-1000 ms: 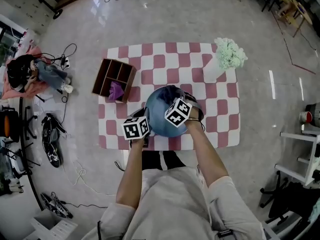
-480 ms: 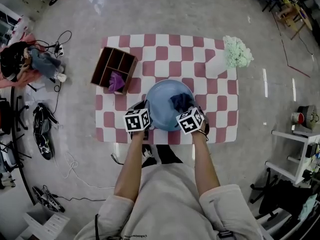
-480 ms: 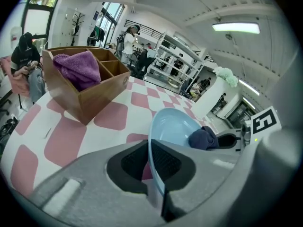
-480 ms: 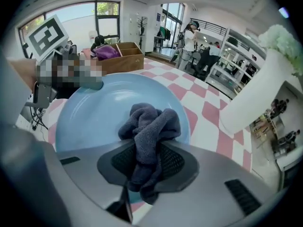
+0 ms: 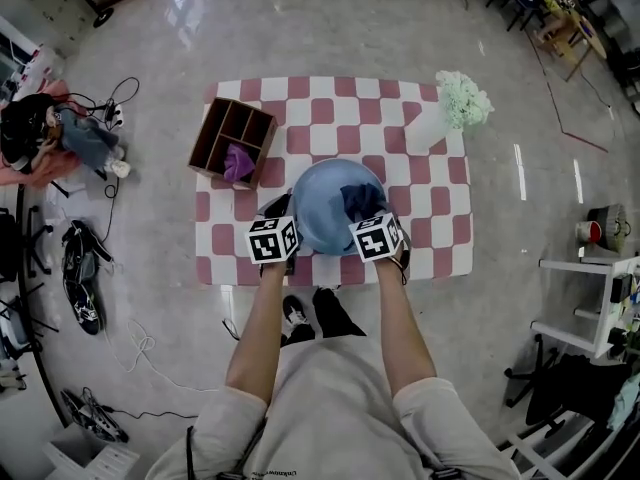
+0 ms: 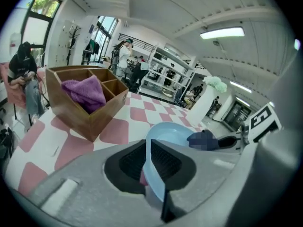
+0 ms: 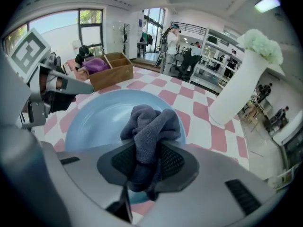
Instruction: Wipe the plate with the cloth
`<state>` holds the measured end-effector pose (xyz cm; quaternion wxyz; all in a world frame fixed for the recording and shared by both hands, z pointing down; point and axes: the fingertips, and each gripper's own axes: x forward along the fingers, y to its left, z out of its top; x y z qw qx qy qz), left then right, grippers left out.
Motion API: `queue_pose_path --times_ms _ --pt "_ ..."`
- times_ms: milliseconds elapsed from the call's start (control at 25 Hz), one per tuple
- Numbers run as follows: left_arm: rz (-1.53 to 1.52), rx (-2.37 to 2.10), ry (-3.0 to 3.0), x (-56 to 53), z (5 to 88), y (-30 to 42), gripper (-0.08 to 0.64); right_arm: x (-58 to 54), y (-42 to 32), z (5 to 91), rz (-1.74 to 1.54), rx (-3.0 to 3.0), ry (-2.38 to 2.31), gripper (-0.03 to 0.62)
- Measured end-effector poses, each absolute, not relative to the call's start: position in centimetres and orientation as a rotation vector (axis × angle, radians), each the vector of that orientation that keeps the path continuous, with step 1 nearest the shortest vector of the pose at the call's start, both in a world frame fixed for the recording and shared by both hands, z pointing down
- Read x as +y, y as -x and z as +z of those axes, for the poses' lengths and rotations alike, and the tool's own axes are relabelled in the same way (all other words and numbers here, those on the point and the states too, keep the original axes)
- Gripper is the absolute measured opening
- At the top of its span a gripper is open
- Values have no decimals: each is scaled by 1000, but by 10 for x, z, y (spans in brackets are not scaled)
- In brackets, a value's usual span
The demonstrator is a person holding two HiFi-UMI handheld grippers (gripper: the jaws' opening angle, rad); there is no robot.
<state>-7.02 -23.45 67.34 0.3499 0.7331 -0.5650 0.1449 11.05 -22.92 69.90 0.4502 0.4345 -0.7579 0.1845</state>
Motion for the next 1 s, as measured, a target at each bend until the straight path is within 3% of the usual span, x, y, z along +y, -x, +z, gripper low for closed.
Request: queue_pose_path --times_ms 400,680,1000 --pt "428 -1415 -2127 -160 631 37 9 -160 -137 628 686 -2042 -1487 110" --pt "311 -1427 -2141 -97 600 42 9 -81 -141 626 736 -2054 -1504 110" --pt "373 -1427 -2204 -57 593 37 9 -24 -129 626 737 -2057 -1488 110"
